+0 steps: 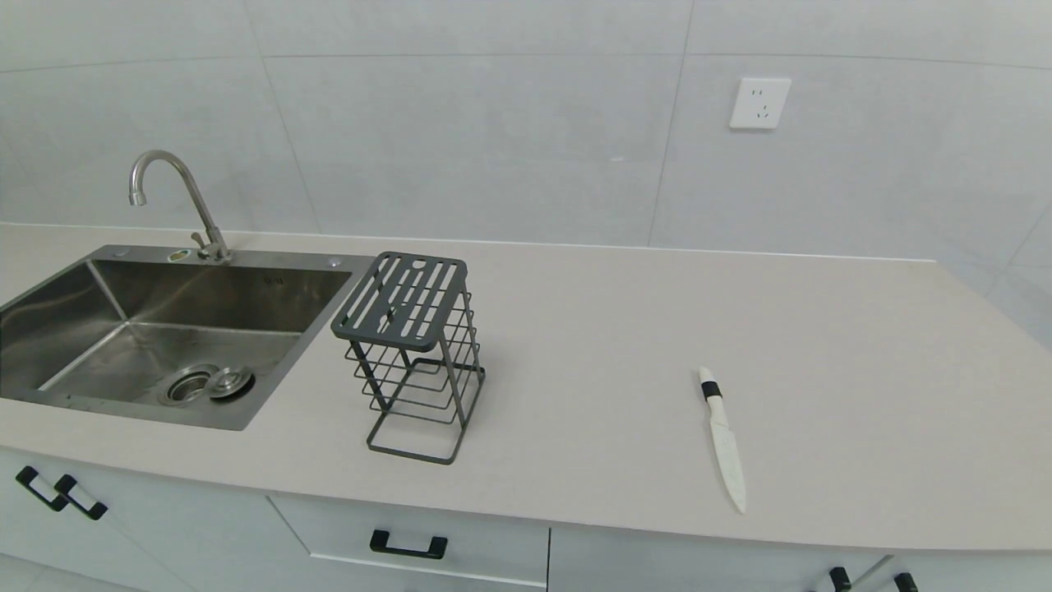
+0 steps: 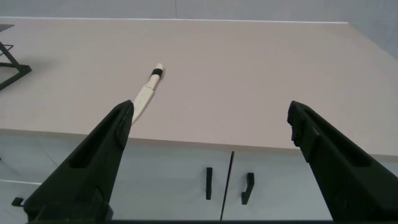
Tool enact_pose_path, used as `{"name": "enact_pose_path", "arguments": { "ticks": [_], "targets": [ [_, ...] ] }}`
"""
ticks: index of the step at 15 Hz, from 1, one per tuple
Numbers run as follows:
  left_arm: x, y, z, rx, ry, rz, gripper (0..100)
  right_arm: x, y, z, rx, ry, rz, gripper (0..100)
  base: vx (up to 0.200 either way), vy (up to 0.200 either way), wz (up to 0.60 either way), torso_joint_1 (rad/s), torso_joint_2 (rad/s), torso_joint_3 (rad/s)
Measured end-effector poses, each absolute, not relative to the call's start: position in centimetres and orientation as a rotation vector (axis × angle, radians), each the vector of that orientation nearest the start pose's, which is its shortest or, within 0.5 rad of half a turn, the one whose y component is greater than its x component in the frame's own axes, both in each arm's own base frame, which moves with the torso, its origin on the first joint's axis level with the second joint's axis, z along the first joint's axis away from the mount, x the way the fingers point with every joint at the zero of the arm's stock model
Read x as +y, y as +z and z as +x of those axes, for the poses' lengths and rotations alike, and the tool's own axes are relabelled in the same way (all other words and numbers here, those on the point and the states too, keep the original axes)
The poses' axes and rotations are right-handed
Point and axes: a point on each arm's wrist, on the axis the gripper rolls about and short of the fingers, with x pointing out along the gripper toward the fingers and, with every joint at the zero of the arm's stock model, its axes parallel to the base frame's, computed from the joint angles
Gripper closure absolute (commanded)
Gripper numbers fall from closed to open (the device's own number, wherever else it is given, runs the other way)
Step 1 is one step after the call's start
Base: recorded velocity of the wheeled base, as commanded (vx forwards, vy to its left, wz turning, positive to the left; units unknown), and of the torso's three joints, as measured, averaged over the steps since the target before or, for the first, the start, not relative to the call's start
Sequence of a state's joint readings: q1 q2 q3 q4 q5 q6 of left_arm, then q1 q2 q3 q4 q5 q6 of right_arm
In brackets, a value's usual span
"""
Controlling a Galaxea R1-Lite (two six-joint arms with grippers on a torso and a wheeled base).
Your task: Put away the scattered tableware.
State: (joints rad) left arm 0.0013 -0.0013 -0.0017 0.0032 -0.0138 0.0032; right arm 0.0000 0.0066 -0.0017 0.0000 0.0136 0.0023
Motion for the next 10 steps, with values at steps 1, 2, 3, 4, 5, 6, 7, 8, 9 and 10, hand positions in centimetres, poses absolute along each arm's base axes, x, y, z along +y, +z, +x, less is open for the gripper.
{"name": "enact_pose_path", "arguments": {
  "ticks": [1, 2, 3, 4, 5, 6, 7, 8, 9, 10],
  "targets": [
    [-0.03, 7.56, -2.30, 0.000, -0.013, 0.003, 0, 0.03, 7.61, -2.24, 0.005, 0.013, 0.003, 0, 0.000, 0.000, 0.00, 0.154, 0.00, 0.163],
    [-0.03, 7.56, -2.30, 0.000, -0.013, 0.003, 0, 0.03, 7.61, -2.24, 0.005, 0.014, 0.003, 0, 0.000, 0.000, 0.00, 0.232, -0.01, 0.217],
    [-0.03, 7.56, -2.30, 0.000, -0.013, 0.003, 0, 0.03, 7.61, -2.24, 0.005, 0.014, 0.003, 0, 0.000, 0.000, 0.00, 0.286, -0.01, 0.251],
    [-0.03, 7.56, -2.30, 0.000, -0.013, 0.003, 0, 0.03, 7.61, -2.24, 0.005, 0.014, 0.003, 0, 0.000, 0.000, 0.00, 0.300, -0.02, 0.266],
    [-0.03, 7.56, -2.30, 0.000, -0.013, 0.003, 0, 0.03, 7.61, -2.24, 0.005, 0.013, 0.003, 0, 0.000, 0.000, 0.00, 0.305, -0.03, 0.276],
    [-0.03, 7.56, -2.30, 0.000, -0.012, 0.003, 0, 0.03, 7.61, -2.24, 0.005, 0.013, 0.003, 0, 0.000, 0.000, 0.00, 0.320, -0.04, 0.266],
    [-0.03, 7.56, -2.30, 0.000, -0.013, 0.003, 0, 0.03, 7.61, -2.24, 0.005, 0.013, 0.002, 0, 0.000, 0.000, 0.00, 0.339, -0.06, 0.271],
    [-0.03, 7.56, -2.30, 0.000, -0.013, 0.003, 0, 0.03, 7.61, -2.24, 0.005, 0.013, 0.003, 0, 0.000, 0.000, 0.00, 0.203, -0.03, 0.159],
    [-0.03, 7.56, -2.30, 0.000, -0.013, 0.003, 0, 0.03, 7.61, -2.24, 0.005, 0.014, 0.003, 0, 0.000, 0.000, 0.00, 0.119, -0.01, 0.090],
    [-0.03, 7.56, -2.30, 0.000, -0.012, 0.003, 0, 0.03, 7.61, -2.24, 0.005, 0.013, 0.003, 0, 0.000, 0.000, 0.00, 0.066, -0.02, 0.056]
  ]
}}
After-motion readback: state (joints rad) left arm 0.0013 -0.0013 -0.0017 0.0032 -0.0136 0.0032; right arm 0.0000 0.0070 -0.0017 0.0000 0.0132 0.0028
